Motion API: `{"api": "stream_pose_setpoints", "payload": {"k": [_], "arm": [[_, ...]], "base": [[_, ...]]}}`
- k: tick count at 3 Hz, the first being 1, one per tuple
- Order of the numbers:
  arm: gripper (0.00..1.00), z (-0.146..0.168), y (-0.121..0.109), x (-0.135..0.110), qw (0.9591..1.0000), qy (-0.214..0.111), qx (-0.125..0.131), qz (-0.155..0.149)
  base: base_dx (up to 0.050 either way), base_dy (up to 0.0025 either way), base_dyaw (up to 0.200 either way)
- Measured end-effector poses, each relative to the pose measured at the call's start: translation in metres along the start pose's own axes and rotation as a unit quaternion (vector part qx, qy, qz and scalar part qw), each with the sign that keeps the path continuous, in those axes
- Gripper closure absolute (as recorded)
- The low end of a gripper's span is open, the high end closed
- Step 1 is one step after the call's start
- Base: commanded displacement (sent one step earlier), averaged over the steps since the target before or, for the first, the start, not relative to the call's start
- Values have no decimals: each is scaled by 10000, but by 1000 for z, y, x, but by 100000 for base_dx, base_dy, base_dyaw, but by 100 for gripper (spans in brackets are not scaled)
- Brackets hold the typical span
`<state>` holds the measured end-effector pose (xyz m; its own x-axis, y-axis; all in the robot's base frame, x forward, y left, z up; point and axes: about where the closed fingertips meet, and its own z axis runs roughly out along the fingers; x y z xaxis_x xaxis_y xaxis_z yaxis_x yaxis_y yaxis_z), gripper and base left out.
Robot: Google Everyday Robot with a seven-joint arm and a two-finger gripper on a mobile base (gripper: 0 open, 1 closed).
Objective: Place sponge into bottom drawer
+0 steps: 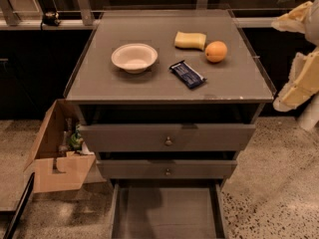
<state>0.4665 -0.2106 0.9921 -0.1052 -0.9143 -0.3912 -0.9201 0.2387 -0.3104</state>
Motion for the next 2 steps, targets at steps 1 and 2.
{"api": "stream_pose_setpoints", "payload": {"k": [1,2], "arm": [[0,6,-26,-9,9978,-592,-104,-278],[0,20,-65,-19,9940,-928,-224,-534]], "base": [[0,0,0],[0,0,0]]}}
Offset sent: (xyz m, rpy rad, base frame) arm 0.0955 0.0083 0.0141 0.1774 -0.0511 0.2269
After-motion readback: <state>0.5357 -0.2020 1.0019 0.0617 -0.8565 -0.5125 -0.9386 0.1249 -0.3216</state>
